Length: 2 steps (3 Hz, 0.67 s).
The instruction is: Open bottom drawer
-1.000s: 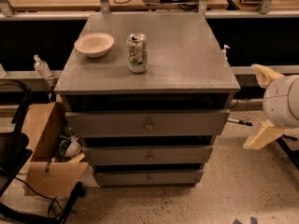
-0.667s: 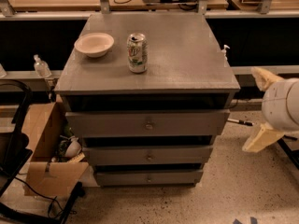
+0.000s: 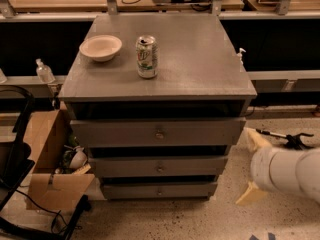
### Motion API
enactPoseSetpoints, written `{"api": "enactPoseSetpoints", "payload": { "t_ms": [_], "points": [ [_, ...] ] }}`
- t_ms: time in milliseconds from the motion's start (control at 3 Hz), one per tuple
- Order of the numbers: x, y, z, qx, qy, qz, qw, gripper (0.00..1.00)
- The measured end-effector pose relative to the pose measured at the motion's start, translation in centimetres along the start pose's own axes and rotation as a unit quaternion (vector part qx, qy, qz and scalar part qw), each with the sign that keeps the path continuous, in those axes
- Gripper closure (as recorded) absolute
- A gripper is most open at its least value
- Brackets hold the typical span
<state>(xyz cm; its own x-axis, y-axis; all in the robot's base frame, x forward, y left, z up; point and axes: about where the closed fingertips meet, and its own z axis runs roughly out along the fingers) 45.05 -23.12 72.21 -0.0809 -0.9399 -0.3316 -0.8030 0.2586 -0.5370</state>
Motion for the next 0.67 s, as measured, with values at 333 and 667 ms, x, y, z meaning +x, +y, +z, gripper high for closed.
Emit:
{"api": "enactPoseSetpoints", "payload": {
  "t_ms": [333, 667],
  "points": [
    [2.2, 3.5, 6.1, 0.0, -0.029, 0.021, 0.9993, 0.0],
    [4.3, 4.7, 11.2, 0.005, -0.056, 0.022, 0.9982, 0.0]
  ]
}}
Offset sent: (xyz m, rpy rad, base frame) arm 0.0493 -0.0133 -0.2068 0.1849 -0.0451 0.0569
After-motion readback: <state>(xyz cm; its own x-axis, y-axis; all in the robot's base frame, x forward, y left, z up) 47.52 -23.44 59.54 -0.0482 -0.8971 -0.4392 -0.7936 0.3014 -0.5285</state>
